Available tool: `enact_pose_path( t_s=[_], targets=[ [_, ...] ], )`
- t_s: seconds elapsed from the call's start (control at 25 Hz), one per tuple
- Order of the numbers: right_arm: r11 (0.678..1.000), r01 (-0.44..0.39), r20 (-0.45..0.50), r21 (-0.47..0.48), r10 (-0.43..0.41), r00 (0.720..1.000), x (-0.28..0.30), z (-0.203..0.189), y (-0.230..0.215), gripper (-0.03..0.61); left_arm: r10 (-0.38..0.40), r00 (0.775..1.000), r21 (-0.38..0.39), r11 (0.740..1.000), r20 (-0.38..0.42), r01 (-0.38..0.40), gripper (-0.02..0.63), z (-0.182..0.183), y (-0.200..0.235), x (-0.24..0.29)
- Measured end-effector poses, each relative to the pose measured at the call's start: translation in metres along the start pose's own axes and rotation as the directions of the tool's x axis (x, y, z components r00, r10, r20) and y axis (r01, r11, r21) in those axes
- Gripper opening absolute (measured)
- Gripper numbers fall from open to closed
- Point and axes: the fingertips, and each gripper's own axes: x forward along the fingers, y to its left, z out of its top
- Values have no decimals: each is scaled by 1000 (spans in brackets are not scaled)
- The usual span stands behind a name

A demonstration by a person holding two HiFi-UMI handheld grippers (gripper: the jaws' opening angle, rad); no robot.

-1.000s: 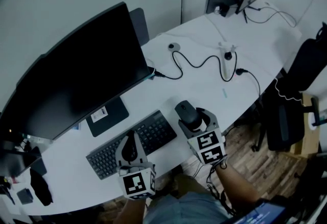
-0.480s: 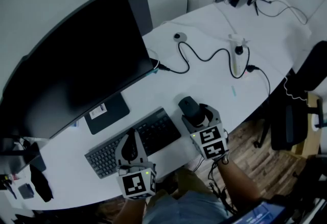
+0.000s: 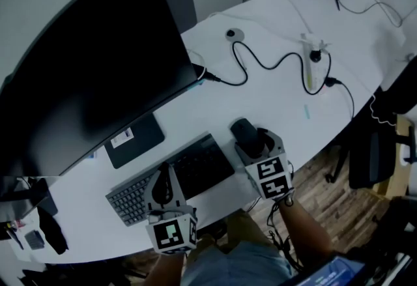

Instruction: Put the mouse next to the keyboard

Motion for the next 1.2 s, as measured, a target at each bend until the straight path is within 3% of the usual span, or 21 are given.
enact_pose_path(
  t_s=[0.28, 0.96, 1.08, 1.2],
  targets=[
    [999, -2, -6, -34, 2, 1000, 10, 0, 0, 302, 0, 999, -1, 1000, -42, 0, 5, -15, 1, 5],
    [997, 12, 15, -72, -11, 1000, 7, -2, 3, 307, -1, 999, 9, 1000, -49, 1, 5, -18, -2, 0],
    [998, 10, 19, -65, -9, 1000, 5, -4, 4, 355, -7, 999, 5, 1000, -39, 7, 5, -17, -4, -3],
    [998, 9, 34, -61, -7, 999, -1, -3, 5, 362, -7, 999, -2, 1000, -37, 7, 5, -18, -4, -6]
  ],
)
